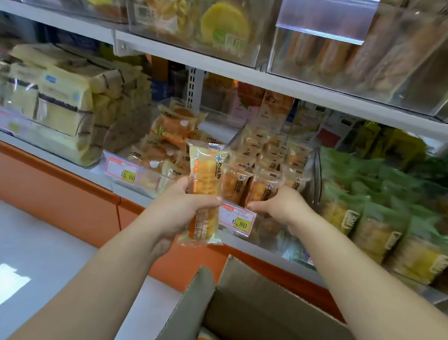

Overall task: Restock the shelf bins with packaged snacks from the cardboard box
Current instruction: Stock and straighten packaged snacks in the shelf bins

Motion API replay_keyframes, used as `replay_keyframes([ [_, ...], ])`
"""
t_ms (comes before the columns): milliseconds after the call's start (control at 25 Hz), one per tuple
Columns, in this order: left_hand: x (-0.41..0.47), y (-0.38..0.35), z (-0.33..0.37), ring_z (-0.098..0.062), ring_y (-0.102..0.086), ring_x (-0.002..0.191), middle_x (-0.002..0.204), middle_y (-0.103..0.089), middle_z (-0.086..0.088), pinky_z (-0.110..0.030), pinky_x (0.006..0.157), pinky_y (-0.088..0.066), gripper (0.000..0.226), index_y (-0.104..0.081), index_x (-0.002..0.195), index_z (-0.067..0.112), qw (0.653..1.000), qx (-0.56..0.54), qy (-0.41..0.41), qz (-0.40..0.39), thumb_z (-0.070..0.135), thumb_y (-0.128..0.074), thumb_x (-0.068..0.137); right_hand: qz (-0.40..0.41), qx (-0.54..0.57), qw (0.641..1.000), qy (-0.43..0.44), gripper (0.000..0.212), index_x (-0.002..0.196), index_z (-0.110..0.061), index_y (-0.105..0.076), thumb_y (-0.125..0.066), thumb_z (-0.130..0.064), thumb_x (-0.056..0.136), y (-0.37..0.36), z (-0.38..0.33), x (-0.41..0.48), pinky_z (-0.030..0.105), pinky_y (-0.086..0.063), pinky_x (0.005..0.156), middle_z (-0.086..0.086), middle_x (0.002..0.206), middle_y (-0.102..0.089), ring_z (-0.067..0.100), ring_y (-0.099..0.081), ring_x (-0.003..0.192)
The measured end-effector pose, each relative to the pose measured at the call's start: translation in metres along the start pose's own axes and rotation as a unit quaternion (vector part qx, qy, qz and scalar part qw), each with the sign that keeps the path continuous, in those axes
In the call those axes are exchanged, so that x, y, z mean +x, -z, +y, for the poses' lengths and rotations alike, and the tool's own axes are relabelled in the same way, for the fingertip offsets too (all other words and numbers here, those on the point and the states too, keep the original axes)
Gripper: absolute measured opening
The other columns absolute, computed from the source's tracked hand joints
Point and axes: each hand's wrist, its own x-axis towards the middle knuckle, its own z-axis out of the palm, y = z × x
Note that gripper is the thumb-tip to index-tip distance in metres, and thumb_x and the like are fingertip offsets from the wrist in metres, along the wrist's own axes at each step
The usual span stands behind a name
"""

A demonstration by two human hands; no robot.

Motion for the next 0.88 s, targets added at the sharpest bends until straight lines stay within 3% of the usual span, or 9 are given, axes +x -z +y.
replay_keyframes([
  [120,0.004,0.002,-0.002,-0.021,-0.070,0.093,0.103,-0.073,-0.005,-0.033,0.070,-0.054,0.030,-0.061,0.113,0.019,1.000,0.022,0.017,-0.010,0.013,-0.072,0.085,-0.014,0.033,0.999,-0.025,0.065,0.116,-0.004,-0.061,-0.087,-0.035,0.066,-0.005,-0.002,0.018,0.042,-0.058,0.082,0.011,0.108,-0.069,0.027,-0.067,0.094],
  [240,0.004,0.000,-0.005,-0.022,-0.068,0.097,0.104,-0.072,-0.005,-0.036,0.076,-0.053,0.031,-0.062,0.112,0.022,0.998,0.044,0.033,-0.022,0.013,-0.073,0.085,0.000,-0.049,0.999,-0.024,0.056,0.113,-0.002,-0.060,-0.079,-0.040,0.076,-0.006,-0.007,0.010,0.036,-0.056,0.078,0.011,0.105,-0.068,0.025,-0.066,0.092],
  [320,0.001,-0.004,-0.006,-0.022,-0.068,0.098,0.105,-0.072,-0.005,-0.037,0.079,-0.054,0.033,-0.062,0.113,0.022,0.998,0.047,0.041,-0.030,0.013,-0.073,0.084,-0.002,-0.071,0.997,-0.018,0.061,0.118,-0.001,-0.058,-0.076,-0.044,0.078,-0.003,-0.009,-0.001,0.034,-0.054,0.076,0.011,0.109,-0.066,0.024,-0.063,0.092],
  [440,-0.001,-0.012,-0.007,-0.021,-0.069,0.100,0.106,-0.073,-0.002,-0.040,0.086,-0.055,0.039,-0.061,0.119,0.023,0.996,0.049,0.046,-0.050,0.015,-0.075,0.083,-0.043,-0.073,0.996,-0.022,0.073,0.129,-0.004,-0.052,-0.077,-0.048,0.075,0.016,-0.016,-0.016,0.030,-0.050,0.066,0.010,0.103,-0.071,0.018,-0.064,0.077],
  [520,-0.002,-0.016,-0.008,-0.020,-0.069,0.101,0.106,-0.073,0.000,-0.042,0.089,-0.055,0.042,-0.061,0.120,0.025,0.995,0.054,0.040,-0.068,0.017,-0.076,0.082,-0.033,-0.085,0.996,-0.011,0.078,0.136,-0.005,-0.046,-0.077,-0.047,0.076,0.035,-0.022,-0.026,0.033,-0.054,0.078,0.010,0.105,-0.072,0.017,-0.069,0.078],
  [640,-0.003,-0.024,-0.006,-0.019,-0.068,0.103,0.105,-0.074,0.003,-0.045,0.096,-0.051,0.040,-0.063,0.118,0.028,0.993,0.075,0.024,-0.089,0.020,-0.077,0.081,-0.007,0.053,0.997,0.049,0.085,0.148,-0.014,-0.029,-0.069,-0.050,0.082,0.065,-0.025,-0.039,0.038,-0.056,0.088,0.010,0.129,-0.059,0.016,-0.068,0.090],
  [760,0.001,-0.036,0.002,-0.014,-0.067,0.105,0.104,-0.074,0.010,-0.043,0.098,-0.049,0.037,-0.065,0.114,0.035,0.984,0.124,-0.017,-0.130,0.029,-0.078,0.080,-0.115,0.039,0.981,0.149,0.073,0.135,-0.031,-0.050,-0.066,-0.066,0.073,0.073,-0.027,-0.058,0.038,-0.051,0.096,-0.008,0.122,-0.064,0.011,-0.062,0.107],
  [880,0.011,-0.053,0.010,-0.005,-0.065,0.104,0.108,-0.071,0.015,-0.037,0.096,-0.051,0.036,-0.063,0.118,0.039,0.970,0.180,-0.090,-0.138,0.042,-0.072,0.084,-0.082,0.047,0.979,0.183,0.045,0.115,-0.030,-0.062,-0.081,-0.034,0.074,0.079,-0.026,-0.058,0.040,-0.057,0.086,-0.005,0.103,-0.073,0.016,-0.070,0.096],
])
